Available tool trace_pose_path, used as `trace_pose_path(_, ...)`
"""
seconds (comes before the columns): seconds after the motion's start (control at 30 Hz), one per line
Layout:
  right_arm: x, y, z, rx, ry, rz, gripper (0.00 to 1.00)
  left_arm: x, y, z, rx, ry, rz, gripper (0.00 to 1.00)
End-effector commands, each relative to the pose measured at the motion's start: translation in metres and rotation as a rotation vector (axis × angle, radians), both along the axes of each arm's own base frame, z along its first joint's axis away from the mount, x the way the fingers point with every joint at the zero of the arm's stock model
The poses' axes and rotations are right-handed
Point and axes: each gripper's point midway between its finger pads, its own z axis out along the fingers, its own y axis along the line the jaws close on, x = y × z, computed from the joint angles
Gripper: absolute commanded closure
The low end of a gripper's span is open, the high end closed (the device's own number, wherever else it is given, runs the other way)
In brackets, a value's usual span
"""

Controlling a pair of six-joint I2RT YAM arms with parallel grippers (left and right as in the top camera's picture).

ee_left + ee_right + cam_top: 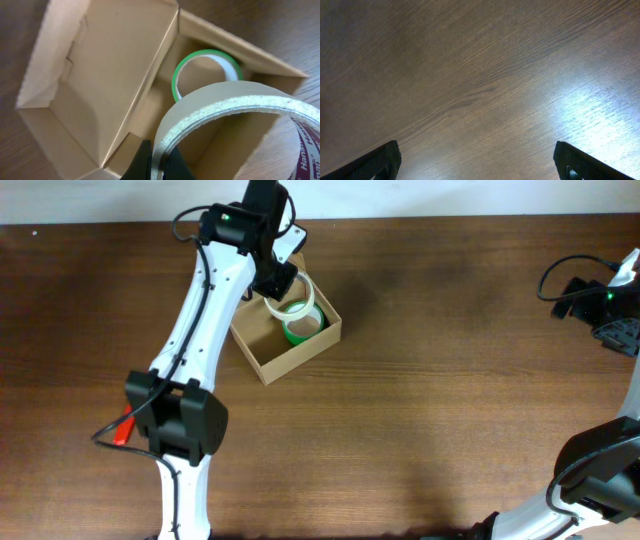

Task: Pack container
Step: 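Carry the white tape into the box onto the green tape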

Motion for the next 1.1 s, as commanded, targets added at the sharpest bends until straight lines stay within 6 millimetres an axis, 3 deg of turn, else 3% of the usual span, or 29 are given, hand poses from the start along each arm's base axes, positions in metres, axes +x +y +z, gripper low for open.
trace_pose_path(0.0, -0.003, 0.000, 0.005, -0.007, -0.011, -0.012, 0.01, 0.001, 0.001, -0.039, 0.043, 0.077, -0.009, 0.98)
trace_pose_path(0.17, -0.003, 0.000, 0.005, -0.007, -0.011, -0.012, 0.01, 0.001, 0.000, -0.070, 0.063, 0.137, -0.013, 0.99)
trace_pose_path(0.53, -0.003, 0.000, 0.005, -0.007, -0.011, -0.011, 0.01, 0.002, -0.007, -0.106, 0.054, 0.200, -0.021, 0.99)
trace_pose_path(1.07, -0.003, 0.000, 0.005, -0.006, -0.011, -0.011, 0.01, 0.031, -0.026, -0.103, -0.001, 0.079, -0.020, 0.98)
